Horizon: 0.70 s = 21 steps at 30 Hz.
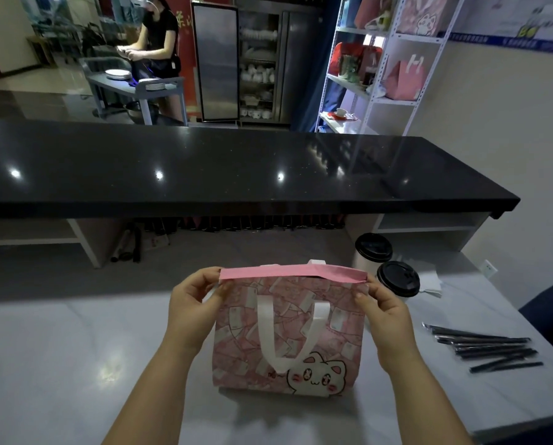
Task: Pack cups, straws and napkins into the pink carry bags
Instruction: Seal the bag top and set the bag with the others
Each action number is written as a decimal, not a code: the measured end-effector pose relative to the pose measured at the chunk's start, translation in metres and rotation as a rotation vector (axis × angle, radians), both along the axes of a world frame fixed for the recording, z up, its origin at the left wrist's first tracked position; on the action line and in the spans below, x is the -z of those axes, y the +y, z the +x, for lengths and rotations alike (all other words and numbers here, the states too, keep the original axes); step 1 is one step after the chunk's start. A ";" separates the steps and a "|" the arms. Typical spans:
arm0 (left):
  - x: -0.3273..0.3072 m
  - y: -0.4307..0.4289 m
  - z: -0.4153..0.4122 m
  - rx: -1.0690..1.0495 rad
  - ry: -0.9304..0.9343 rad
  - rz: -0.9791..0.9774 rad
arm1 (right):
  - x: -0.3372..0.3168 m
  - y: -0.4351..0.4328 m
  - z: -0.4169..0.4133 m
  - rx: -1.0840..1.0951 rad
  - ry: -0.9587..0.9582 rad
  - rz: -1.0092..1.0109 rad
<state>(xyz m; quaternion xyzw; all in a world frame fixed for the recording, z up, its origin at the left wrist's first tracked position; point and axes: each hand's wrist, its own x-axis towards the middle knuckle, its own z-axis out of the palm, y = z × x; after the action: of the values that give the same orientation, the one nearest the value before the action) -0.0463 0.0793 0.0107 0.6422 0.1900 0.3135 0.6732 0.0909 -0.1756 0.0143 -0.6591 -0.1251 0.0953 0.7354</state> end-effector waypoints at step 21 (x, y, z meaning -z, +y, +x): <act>-0.009 0.010 -0.002 0.032 0.115 0.088 | -0.002 -0.011 0.011 0.059 -0.298 -0.324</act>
<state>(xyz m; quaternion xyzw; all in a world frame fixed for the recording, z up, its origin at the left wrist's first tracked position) -0.0484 0.0895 0.0195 0.6910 0.2044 0.2732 0.6373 0.1021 -0.1863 0.0160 -0.7790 -0.1960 -0.0059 0.5956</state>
